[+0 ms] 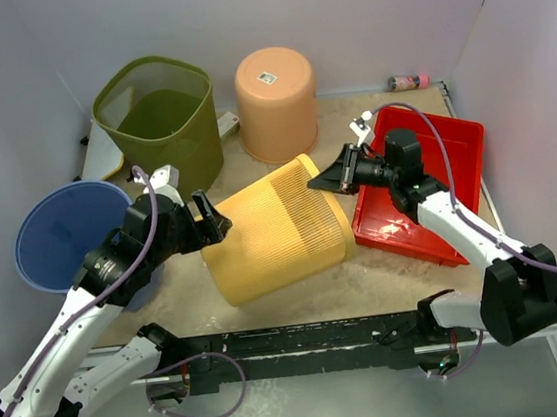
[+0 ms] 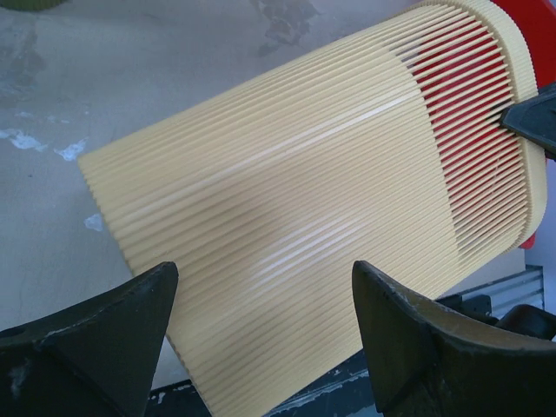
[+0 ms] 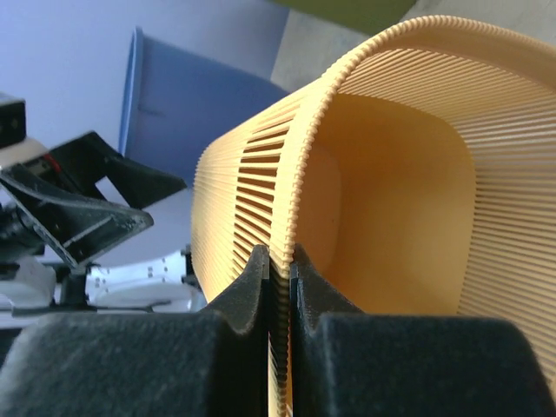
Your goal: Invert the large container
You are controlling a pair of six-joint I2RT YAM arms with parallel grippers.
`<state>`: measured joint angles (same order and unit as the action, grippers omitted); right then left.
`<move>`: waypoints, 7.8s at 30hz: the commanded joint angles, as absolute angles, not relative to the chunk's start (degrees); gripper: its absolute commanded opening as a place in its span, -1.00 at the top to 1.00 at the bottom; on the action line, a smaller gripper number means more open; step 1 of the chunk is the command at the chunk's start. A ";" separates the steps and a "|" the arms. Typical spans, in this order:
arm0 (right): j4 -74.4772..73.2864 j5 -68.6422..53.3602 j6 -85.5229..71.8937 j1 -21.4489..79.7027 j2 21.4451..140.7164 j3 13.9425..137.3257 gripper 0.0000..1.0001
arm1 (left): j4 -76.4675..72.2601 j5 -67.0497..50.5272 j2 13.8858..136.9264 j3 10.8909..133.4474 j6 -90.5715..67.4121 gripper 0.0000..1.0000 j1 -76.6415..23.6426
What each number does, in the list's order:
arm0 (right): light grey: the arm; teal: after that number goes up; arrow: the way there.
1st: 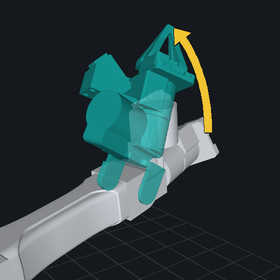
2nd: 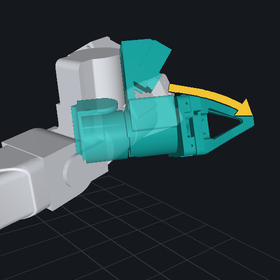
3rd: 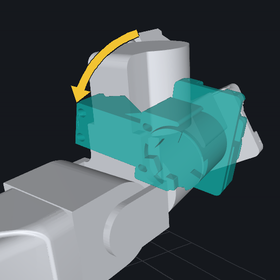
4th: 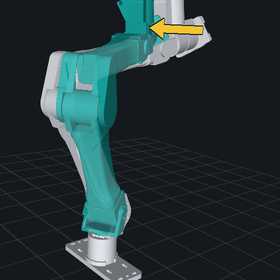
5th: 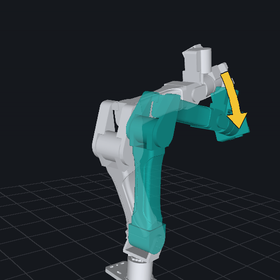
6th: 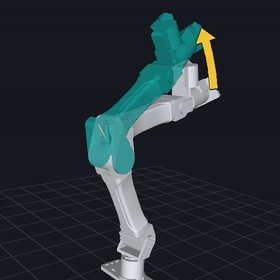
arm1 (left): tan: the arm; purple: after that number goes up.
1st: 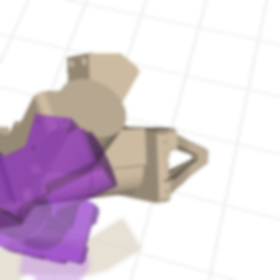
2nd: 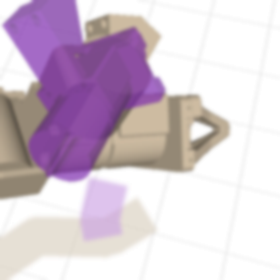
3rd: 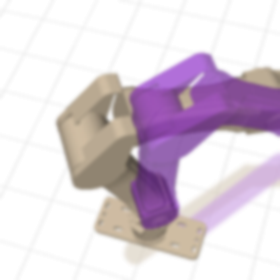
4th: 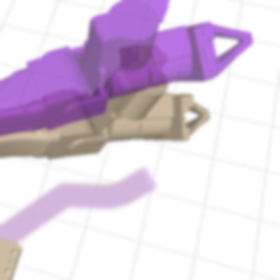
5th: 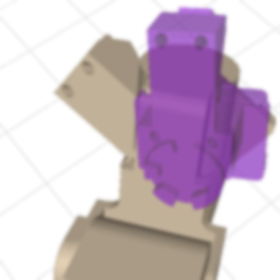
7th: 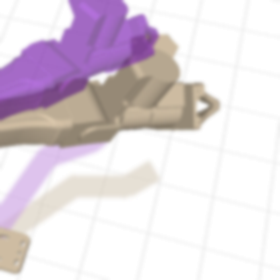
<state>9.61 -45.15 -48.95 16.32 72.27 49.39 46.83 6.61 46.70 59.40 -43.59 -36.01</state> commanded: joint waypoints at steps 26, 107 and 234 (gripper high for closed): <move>40.16 -28.88 -64.27 19.22 83.19 43.63 0.19 | 46.01 38.10 51.36 64.13 -53.11 -0.58 -35.77; 25.52 -38.25 -56.81 14.06 77.33 36.34 0.09 | 0.47 -21.86 61.57 69.00 -56.18 -0.60 -21.63; 19.37 -37.37 -65.94 11.96 78.27 61.49 1.00 | 14.72 8.71 75.97 75.16 -28.04 -0.62 -54.75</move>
